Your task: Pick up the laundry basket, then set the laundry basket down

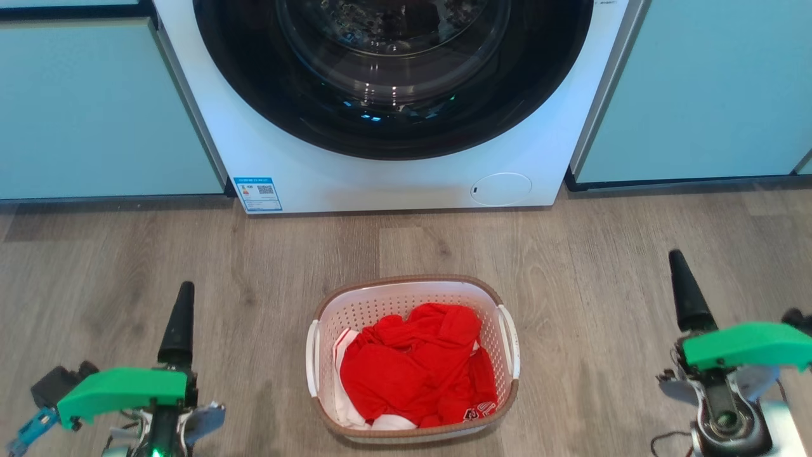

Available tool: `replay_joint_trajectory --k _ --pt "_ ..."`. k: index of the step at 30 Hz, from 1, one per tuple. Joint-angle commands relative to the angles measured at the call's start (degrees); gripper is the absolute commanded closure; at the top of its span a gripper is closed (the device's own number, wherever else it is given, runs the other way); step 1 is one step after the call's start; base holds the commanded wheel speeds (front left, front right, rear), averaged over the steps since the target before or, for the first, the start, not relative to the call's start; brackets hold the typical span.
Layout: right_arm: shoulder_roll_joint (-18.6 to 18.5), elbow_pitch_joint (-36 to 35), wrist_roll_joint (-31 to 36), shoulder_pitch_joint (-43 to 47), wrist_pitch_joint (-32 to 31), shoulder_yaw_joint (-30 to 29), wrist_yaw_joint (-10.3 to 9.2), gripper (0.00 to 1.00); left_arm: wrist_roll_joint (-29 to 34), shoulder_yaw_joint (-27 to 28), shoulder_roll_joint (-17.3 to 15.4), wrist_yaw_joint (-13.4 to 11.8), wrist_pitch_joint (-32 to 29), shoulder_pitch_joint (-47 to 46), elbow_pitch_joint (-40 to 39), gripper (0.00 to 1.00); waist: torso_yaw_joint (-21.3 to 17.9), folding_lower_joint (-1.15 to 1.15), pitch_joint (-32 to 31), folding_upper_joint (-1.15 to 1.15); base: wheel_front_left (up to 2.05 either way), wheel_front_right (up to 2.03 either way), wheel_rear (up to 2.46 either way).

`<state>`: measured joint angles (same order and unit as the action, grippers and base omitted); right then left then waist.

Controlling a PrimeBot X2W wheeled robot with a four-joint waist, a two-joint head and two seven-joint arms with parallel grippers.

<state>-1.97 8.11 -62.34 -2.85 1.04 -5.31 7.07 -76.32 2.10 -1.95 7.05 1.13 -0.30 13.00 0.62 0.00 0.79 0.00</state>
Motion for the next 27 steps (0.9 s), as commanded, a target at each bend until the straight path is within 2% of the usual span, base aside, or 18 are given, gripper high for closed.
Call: replay_joint_trajectory --k 1,10,13,19,23,27 --pt "-0.5 -2.8 1.5 -3.6 0.6 0.5 0.16 0.00 1.0 0.4 -0.7 0.2 0.6 -3.6 -2.6 0.00 0.0 0.00 0.0 0.00 0.00 0.00 0.00" --pt "-1.3 -5.7 11.4 -5.0 2.2 3.4 0.19 0.00 10.1 0.5 -0.7 0.2 2.1 -4.5 -5.6 0.00 0.3 0.00 0.4 0.00 0.00 0.00 0.00" --pt "-1.6 -6.5 14.6 -5.3 2.7 4.5 0.20 0.00 14.0 0.5 -0.7 -0.5 2.6 -5.0 -7.0 0.00 0.4 0.00 0.5 0.00 0.00 0.00 0.00" --pt "-2.0 -8.1 20.2 -5.8 3.7 6.2 0.22 0.00 23.6 -1.7 -0.7 -4.3 3.6 -5.9 -10.6 0.00 0.4 0.00 1.0 0.00 0.00 0.00 0.00" --pt "-2.0 -9.0 23.7 -6.0 4.3 7.0 0.23 0.00 30.6 -4.7 -0.7 -7.6 4.3 -6.4 -12.3 0.00 0.4 0.00 1.2 0.00 0.00 0.00 0.00" --pt "-1.8 -9.3 27.0 -5.9 5.0 7.4 0.25 0.00 37.0 -8.3 -0.8 -9.7 4.9 -6.8 -12.4 0.00 0.5 0.00 1.4 0.00 0.00 0.00 0.00"
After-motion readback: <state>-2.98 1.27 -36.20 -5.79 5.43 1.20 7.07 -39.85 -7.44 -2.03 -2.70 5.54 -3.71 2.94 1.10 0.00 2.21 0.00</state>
